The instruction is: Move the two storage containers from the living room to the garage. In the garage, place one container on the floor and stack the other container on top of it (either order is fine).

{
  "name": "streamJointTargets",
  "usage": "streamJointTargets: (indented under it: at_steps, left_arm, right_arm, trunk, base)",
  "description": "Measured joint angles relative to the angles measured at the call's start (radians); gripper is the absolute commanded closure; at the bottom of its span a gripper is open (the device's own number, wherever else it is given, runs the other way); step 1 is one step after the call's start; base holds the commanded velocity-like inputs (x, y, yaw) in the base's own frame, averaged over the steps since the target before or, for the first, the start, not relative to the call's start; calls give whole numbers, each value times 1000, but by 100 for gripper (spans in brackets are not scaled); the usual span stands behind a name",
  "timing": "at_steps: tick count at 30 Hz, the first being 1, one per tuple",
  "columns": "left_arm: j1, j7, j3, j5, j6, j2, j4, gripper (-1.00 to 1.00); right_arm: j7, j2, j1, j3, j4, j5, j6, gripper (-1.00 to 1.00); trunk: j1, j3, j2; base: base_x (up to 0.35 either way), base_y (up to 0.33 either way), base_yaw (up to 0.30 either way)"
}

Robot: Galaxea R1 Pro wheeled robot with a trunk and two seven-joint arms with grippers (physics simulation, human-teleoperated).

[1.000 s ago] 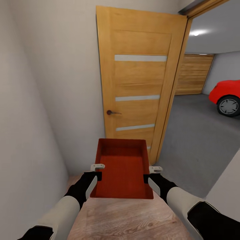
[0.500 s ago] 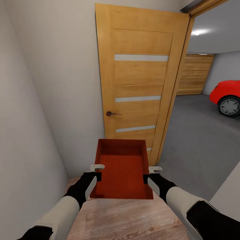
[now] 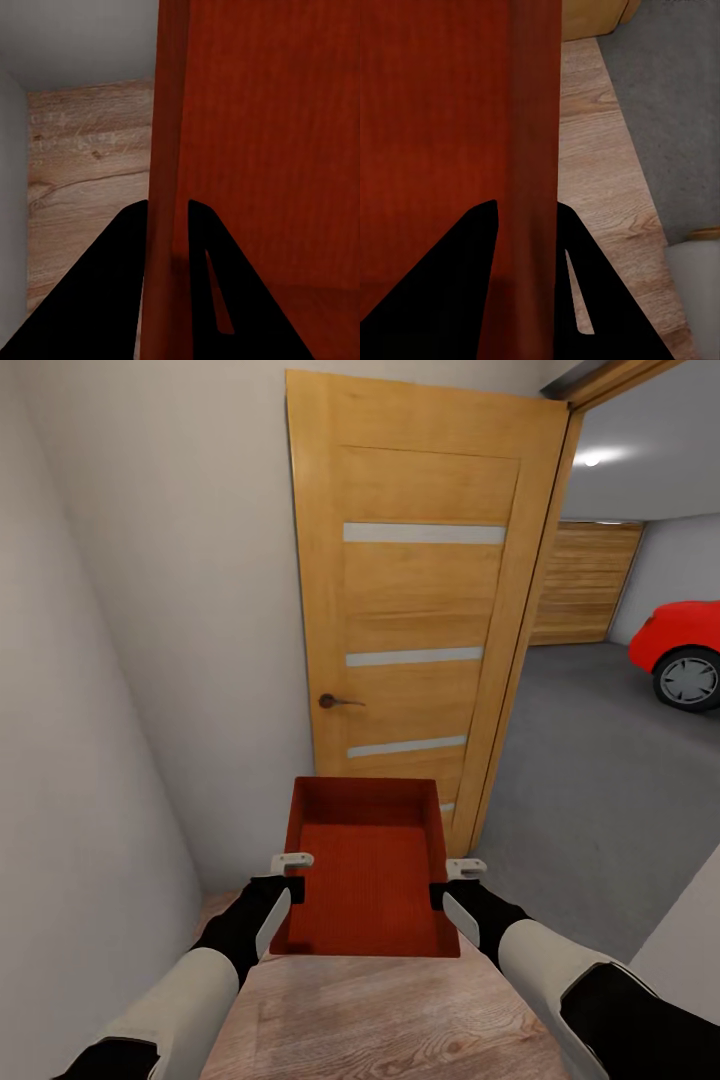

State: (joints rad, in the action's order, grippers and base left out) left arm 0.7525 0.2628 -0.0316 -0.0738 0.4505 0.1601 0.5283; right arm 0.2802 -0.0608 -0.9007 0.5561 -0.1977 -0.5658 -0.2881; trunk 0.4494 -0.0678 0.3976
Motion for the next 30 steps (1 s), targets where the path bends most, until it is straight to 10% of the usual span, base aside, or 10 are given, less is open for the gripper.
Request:
streamJointTargets:
  at_steps: [30]
  left_arm:
    - [0, -1, 0, -4, 0, -1, -1, 100]
  right_arm:
    - [4, 0, 0, -1, -6, 4, -7, 100]
  trunk:
    - [0, 0, 0]
  base:
    - [108, 0, 0]
